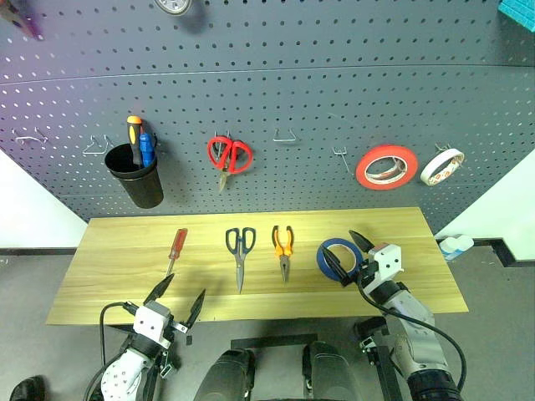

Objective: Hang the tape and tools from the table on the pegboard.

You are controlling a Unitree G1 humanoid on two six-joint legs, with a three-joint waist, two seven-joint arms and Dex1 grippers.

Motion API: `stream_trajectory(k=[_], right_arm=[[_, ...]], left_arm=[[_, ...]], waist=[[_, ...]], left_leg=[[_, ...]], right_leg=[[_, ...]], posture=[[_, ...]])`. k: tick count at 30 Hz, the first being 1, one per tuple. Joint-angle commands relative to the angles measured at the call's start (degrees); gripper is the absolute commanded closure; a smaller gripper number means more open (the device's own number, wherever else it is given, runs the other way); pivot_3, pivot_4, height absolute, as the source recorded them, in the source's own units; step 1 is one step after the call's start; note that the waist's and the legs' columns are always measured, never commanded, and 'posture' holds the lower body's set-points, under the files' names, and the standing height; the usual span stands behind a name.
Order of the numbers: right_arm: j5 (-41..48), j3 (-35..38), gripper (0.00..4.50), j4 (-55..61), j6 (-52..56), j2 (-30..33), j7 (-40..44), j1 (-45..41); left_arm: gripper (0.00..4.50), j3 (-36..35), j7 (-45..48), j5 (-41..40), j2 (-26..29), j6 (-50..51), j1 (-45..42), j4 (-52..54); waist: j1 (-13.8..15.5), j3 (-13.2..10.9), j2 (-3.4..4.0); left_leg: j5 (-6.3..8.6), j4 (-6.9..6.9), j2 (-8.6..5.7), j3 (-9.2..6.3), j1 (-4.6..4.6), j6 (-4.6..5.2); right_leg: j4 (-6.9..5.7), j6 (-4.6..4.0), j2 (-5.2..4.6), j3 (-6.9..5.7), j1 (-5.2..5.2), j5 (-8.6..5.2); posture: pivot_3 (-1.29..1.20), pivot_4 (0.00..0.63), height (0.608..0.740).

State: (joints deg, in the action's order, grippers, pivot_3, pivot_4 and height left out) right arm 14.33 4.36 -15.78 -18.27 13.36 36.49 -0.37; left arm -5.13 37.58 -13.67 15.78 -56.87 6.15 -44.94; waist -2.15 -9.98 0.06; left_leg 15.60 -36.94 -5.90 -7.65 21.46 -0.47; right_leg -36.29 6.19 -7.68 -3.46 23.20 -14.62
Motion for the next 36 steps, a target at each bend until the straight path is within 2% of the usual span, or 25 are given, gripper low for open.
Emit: stream_trajectory(k=[1, 2, 3, 5, 7, 10, 12, 15, 18, 28, 36], right_arm=[[0.8, 0.0, 0.00, 0.3, -0.8, -0.1, 0.6, -0.7], [0.9, 0.1, 0.00, 0.3, -0.8, -0.1, 0.7, -0.8], [0.9, 0.1, 0.00, 0.1, -0.9, 0.0, 0.8, -0.9], [0.8, 0.2, 0.00, -0.2, -1.0, 0.0, 1.0, -0.9], [0.8, 0.2, 0.00, -0.5, -1.2, 0.1, 1.2, -1.1], [0.9, 0.3, 0.00, -0.7, -1.4, 0.1, 1.4, -1.2], [0.8, 0.3, 0.00, -0.9, -1.5, 0.1, 1.5, -1.4], [1.0, 0.3, 0.00, -1.0, -1.5, 0.0, 1.5, -1.5], [0.7, 0.2, 0.00, -1.1, -1.5, 0.1, 1.6, -1.5], [0.9, 0.3, 0.00, -1.3, -1.7, 0.0, 1.8, -1.9], [1.3, -0.3, 0.00, -0.9, -0.4, 2.0, 5.1, -1.9]], left_arm=[[0.03, 1.0, 7.6, -4.4, 0.1, 2.1, -0.3, 0.3], [0.03, 1.0, 9.3, -5.3, -0.1, 3.0, -0.5, 0.3], [0.03, 1.4, 9.6, -7.2, 2.2, 9.3, -0.6, 8.9], [0.03, 1.2, 6.9, -13.6, 10.2, 29.7, -3.0, 31.5], [0.03, 1.0, 6.8, -17.8, 15.1, 41.9, -3.0, 42.7], [0.03, 0.3, 7.9, -20.2, 17.8, 49.4, -1.4, 47.4], [0.03, -0.2, 9.4, -20.5, 18.5, 51.9, -0.9, 48.5], [0.03, -1.0, 12.0, -20.0, 18.7, 53.1, -0.3, 48.9], [0.03, -2.0, 14.2, -20.5, 18.4, 54.4, 0.3, 48.4], [0.03, -1.9, 19.1, -15.2, 18.5, 51.2, 2.4, 46.3], [0.03, -2.9, 25.0, -17.3, 19.7, 54.1, 4.1, 47.7]], waist=[[0.0, 0.0, 0.00], [0.0, 0.0, 0.00], [0.0, 0.0, -0.02], [0.4, -0.4, -0.49], [1.3, -0.5, -0.55], [0.6, 0.1, 0.74], [-0.3, 0.2, 0.97], [-0.5, 0.0, 0.37], [-0.2, 0.0, 0.35], [-0.3, 0.0, 0.34], [-0.1, 0.0, 0.34]], left_leg=[[0.00, 0.00, 0.00, 0.00, 0.00, 0.00], [0.00, 0.00, 0.00, 0.00, 0.00, 0.00], [0.00, 0.00, 0.00, 0.00, 0.00, 0.00], [-0.01, -0.01, 0.04, -0.01, 0.04, 0.00], [-0.08, -0.08, 0.42, -0.14, 0.18, -0.13], [-0.05, 0.04, 0.57, 0.18, -0.04, -0.15], [0.14, 0.16, 0.56, 0.74, -0.23, 0.02], [0.15, 0.48, 0.74, 1.05, -0.20, 0.00], [0.06, 0.57, 0.83, 1.06, -0.13, -0.15], [0.04, 0.48, 0.82, 1.12, -0.15, -0.19], [0.04, 0.50, 0.83, 1.15, -0.14, -0.19]], right_leg=[[0.00, 0.00, 0.00, 0.00, 0.00, 0.00], [0.00, -0.01, 0.00, 0.00, 0.00, 0.00], [0.00, -0.01, 0.00, 0.00, 0.00, 0.01], [-0.04, -0.05, 0.02, 0.01, 0.05, 0.02], [-0.05, -0.29, 0.35, -0.06, 0.16, 0.16], [0.21, -0.58, 0.61, 0.31, 0.03, 0.20], [0.22, -0.38, 0.61, 0.75, 0.07, 0.21], [0.16, -0.49, 0.83, 1.11, 0.48, 0.28], [0.16, -0.56, 0.88, 1.11, 0.63, 0.32], [0.21, -0.72, 0.86, 1.16, 0.56, 0.43], [0.21, -0.73, 0.86, 1.19, 0.59, 0.43]], posture=[[-0.09, 0.148, 0.740], [-0.09, 0.148, 0.740], [-0.09, 0.148, 0.740], [-0.08, 0.143, 0.740], [-0.08, 0.141, 0.740], [-0.08, 0.141, 0.740], [-0.09, 0.138, 0.740], [-0.09, 0.136, 0.740], [-0.09, 0.133, 0.740], [-0.09, 0.134, 0.740], [-0.09, 0.139, 0.740]])
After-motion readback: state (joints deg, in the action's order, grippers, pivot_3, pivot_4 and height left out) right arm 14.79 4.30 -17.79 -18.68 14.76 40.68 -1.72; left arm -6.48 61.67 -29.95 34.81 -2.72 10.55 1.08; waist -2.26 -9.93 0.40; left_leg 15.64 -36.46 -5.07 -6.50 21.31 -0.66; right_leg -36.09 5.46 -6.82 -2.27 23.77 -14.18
